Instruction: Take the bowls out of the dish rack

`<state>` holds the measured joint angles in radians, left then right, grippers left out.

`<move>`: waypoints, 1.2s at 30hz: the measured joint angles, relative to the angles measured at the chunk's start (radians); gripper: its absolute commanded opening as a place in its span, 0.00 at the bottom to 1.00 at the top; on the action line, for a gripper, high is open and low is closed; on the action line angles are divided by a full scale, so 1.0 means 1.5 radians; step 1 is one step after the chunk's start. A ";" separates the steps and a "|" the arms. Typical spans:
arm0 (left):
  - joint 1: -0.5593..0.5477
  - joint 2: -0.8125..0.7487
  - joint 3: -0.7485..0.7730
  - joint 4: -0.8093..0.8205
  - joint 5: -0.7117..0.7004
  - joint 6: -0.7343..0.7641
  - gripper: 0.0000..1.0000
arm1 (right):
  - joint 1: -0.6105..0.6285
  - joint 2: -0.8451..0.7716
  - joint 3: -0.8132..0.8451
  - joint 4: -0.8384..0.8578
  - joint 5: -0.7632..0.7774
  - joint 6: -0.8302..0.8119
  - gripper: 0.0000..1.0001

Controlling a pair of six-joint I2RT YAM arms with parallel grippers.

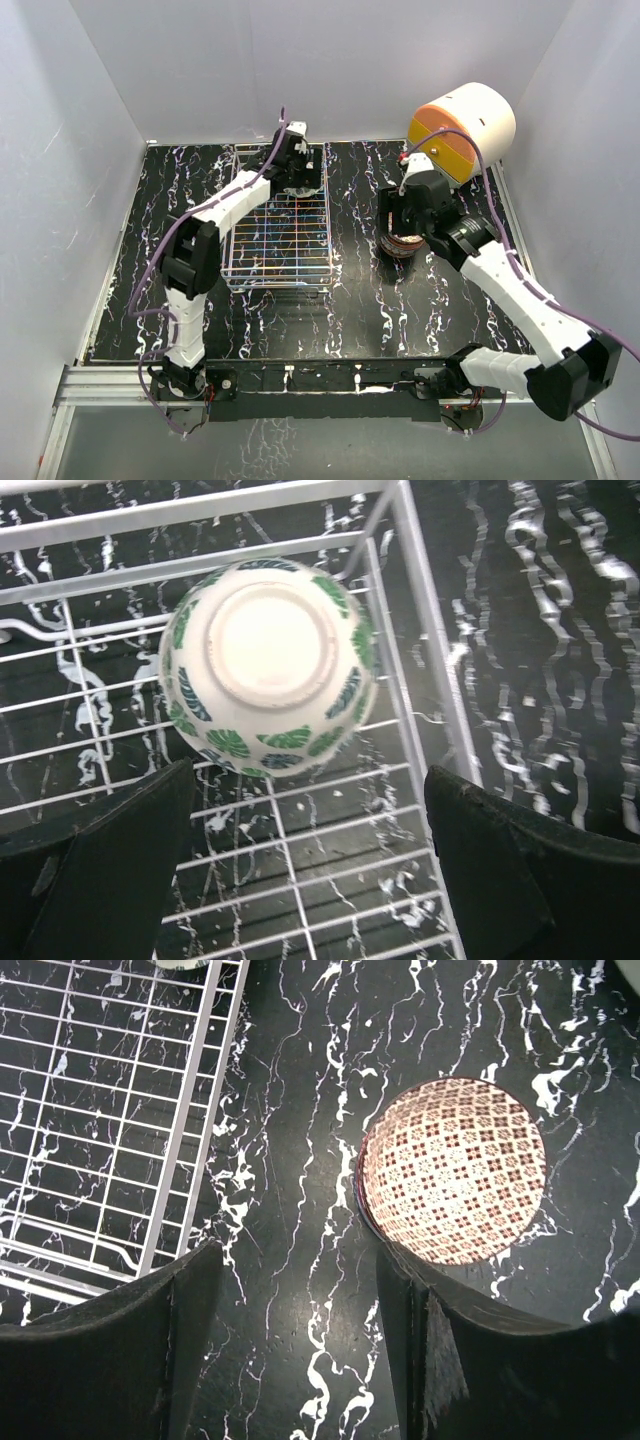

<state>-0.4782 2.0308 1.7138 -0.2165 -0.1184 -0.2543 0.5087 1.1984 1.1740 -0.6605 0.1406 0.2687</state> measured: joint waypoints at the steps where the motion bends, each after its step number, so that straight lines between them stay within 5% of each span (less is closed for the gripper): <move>1: -0.003 0.016 0.012 -0.007 -0.019 0.009 0.95 | 0.000 -0.016 -0.005 0.003 0.005 0.000 0.65; 10: -0.010 0.074 0.043 -0.028 -0.102 0.058 0.95 | 0.000 -0.061 -0.040 0.004 0.027 0.004 0.66; 28: -0.010 0.178 0.215 -0.032 -0.096 0.070 0.94 | 0.000 -0.037 -0.048 0.008 0.037 0.014 0.66; 36: -0.009 0.203 0.234 -0.036 -0.086 0.072 0.83 | 0.000 -0.018 -0.048 0.009 0.052 0.010 0.66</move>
<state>-0.4919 2.3348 2.0655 -0.2699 -0.2474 -0.1467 0.5083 1.1717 1.1027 -0.6468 0.2184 0.2840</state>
